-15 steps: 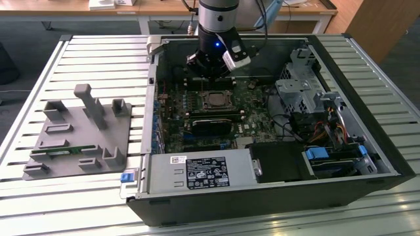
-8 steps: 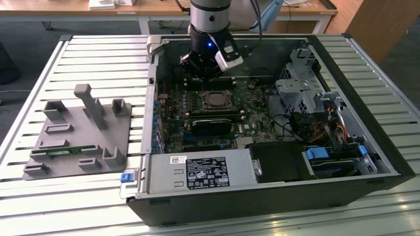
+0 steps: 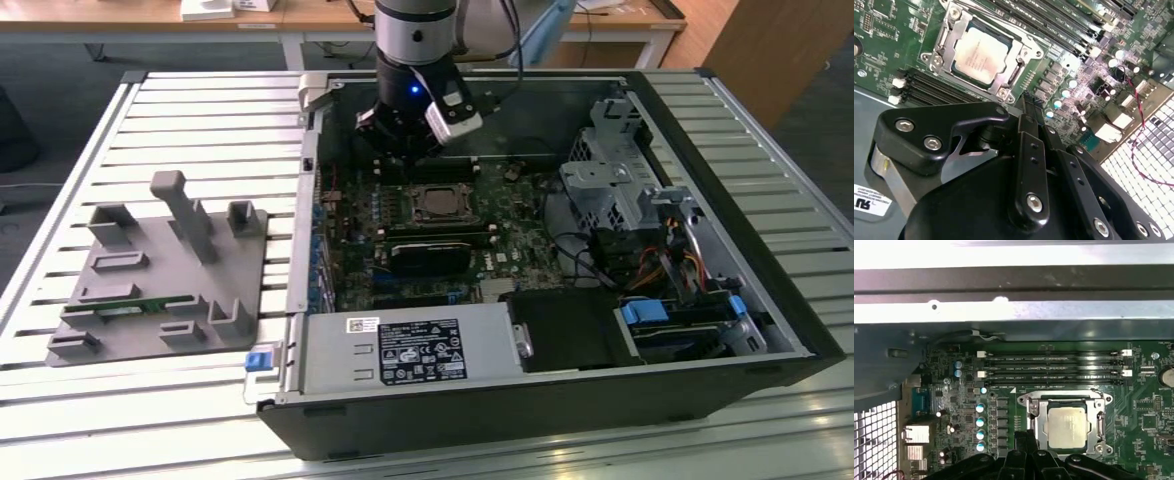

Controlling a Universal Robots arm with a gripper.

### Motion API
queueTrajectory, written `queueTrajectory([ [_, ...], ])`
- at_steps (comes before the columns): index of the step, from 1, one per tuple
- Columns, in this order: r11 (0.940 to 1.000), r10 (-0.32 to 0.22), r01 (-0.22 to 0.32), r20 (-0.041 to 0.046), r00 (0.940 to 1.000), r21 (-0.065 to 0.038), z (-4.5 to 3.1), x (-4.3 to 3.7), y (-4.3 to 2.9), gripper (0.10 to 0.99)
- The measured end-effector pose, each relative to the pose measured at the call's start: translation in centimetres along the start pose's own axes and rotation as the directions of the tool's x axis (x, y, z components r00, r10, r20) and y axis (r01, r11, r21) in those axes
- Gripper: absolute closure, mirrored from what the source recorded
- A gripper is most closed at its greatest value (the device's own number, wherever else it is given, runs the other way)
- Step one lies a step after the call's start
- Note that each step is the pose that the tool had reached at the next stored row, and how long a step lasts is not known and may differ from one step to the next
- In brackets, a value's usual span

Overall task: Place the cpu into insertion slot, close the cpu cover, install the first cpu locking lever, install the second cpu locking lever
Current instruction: 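Install the first cpu locking lever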

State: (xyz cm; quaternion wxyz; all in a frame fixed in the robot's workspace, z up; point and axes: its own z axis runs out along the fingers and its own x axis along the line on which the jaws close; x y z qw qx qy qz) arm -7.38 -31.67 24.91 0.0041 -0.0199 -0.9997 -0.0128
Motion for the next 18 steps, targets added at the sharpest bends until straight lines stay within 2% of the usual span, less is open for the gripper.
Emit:
queueTrajectory([
  [10, 1.0, -0.001, 0.001, 0.0001, 1.0, 0.0, 0.03, 0.74, 0.17, 0.98],
  [18, 1.0, -0.001, 0.001, 0.0, 1.0, 0.0, -0.1, 0.85, 0.49, 0.98],
])
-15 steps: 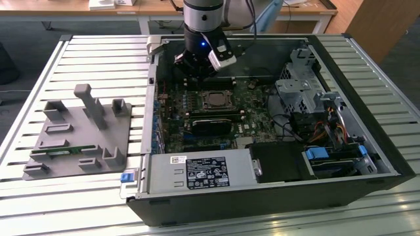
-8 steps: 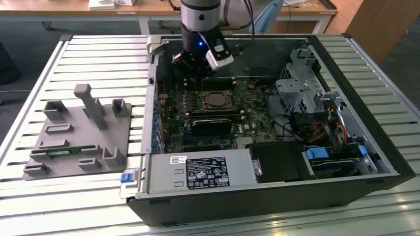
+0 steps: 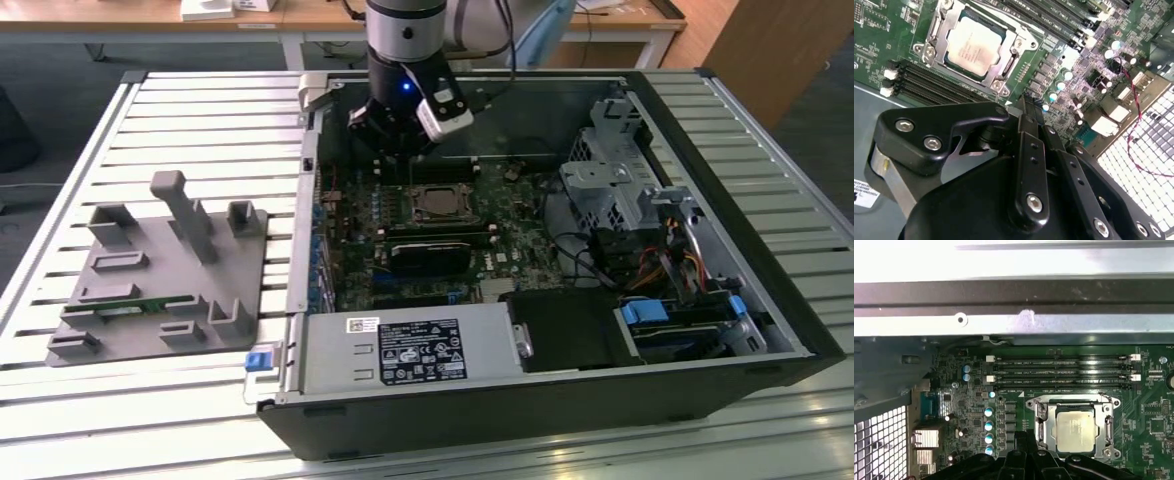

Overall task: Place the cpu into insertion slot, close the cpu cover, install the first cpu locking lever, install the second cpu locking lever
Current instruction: 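Install the first cpu locking lever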

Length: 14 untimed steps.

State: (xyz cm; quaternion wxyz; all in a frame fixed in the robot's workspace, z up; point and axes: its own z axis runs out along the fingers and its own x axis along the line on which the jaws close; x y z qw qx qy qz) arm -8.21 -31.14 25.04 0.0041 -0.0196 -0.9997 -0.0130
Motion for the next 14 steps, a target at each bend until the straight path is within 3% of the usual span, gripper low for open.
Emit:
queueTrajectory([
  [6, 1.0, 0.0, 0.0, 0.0, 1.0, 0.0, -0.12, 0.03, 0.84, 0.98],
  [14, 1.0, 0.0, 0.0, -0.0001, 1.0, 0.0, -0.13, 0.0, 1.17, 0.98],
])
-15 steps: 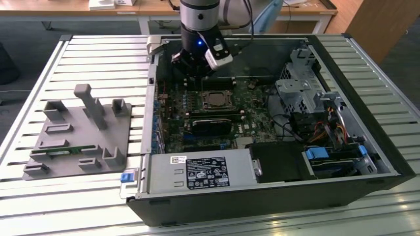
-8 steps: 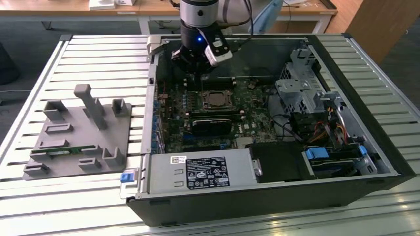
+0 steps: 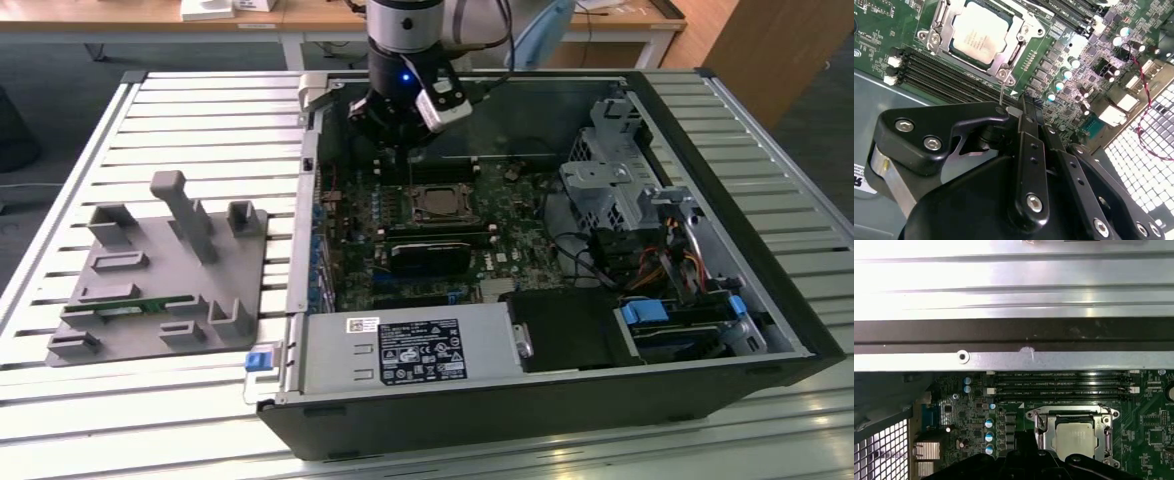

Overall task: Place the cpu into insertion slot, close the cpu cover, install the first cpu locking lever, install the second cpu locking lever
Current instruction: 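Install the first cpu locking lever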

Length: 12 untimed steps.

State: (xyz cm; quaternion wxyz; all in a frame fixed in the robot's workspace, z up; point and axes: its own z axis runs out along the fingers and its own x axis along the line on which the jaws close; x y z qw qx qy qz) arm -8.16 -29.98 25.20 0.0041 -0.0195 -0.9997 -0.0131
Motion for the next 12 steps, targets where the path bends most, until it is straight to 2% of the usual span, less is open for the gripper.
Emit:
queueTrajectory([
  [6, 1.0, 0.0, 0.0, 0.0, 1.0, 0.0, 0.01, -0.39, 0.17, 0.98],
  [12, 1.0, 0.0, 0.0, -0.0004, 1.0, 0.0, 0.0, -1.22, 0.24, 0.98],
])
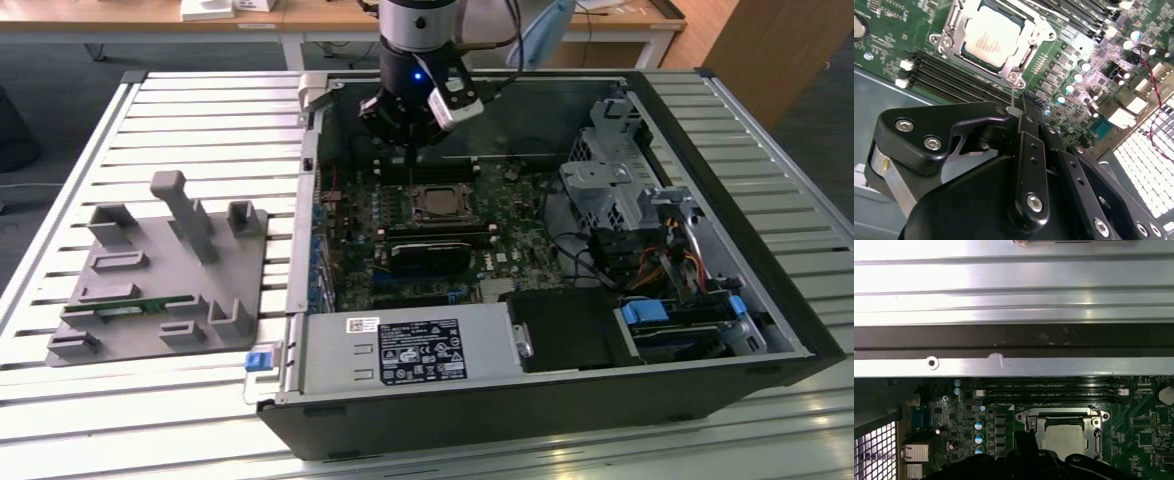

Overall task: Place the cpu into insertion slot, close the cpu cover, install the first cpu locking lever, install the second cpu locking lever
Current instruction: 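Install the first cpu locking lever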

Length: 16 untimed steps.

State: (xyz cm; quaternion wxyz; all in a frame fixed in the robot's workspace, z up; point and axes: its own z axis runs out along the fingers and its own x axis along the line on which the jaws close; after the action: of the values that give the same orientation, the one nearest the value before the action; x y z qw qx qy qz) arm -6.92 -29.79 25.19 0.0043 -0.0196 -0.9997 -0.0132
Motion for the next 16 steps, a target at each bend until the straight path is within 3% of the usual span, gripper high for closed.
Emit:
queueTrajectory([
  [7, 1.0, 0.0, 0.0, -0.0013, 1.0, 0.0, -0.01, -0.98, 0.04, 0.98],
  [16, 1.0, 0.0, 0.0, -0.0012, 1.0, -0.002, 0.0, -1.31, 0.05, 0.98],
])
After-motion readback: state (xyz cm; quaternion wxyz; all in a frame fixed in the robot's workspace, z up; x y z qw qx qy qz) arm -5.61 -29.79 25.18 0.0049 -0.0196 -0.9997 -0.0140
